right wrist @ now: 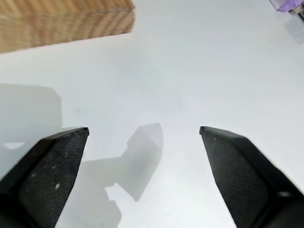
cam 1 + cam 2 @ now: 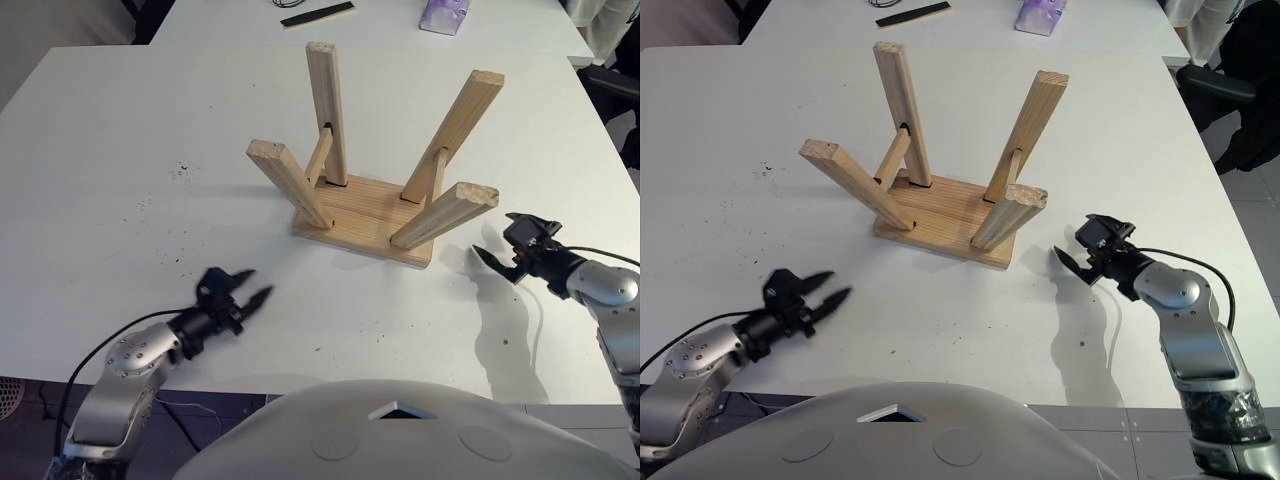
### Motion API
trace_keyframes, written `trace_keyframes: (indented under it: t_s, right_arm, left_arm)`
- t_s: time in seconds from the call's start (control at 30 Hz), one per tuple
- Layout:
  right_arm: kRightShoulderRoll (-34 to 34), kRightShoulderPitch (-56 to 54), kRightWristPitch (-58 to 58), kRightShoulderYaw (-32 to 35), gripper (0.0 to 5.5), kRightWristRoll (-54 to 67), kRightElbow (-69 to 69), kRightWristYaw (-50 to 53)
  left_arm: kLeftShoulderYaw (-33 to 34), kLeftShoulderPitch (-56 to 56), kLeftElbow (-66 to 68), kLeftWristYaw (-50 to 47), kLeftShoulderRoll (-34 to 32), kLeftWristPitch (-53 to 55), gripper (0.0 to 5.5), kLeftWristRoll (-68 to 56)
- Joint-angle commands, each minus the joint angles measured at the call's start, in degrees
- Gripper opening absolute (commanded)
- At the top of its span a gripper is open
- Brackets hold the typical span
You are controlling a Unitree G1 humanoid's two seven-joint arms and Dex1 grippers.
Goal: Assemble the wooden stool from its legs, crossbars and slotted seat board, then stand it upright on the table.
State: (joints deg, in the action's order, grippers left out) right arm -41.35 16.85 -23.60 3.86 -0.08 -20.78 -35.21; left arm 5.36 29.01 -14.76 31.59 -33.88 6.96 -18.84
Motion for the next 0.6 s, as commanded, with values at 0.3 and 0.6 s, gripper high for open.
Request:
trace_keyframes:
  t_s: [0.3, 0.6]
  right_arm:
    - [3.4, -0.4, -1.7, -9.8, 4.32, -2.6, -0.8, 0.5]
    - [6.1, -2.7, -5.1, -14.7, 4.32, 1.4, -6.1, -2.3]
  left_arm:
    - [-7.5, -23.6, 28.5, -2.6, 7.6, -23.1, 2.49, 17.4]
    - [-18.0, -12.2, 14.5, 1.6, 9.9, -26.5, 2.49, 16.1]
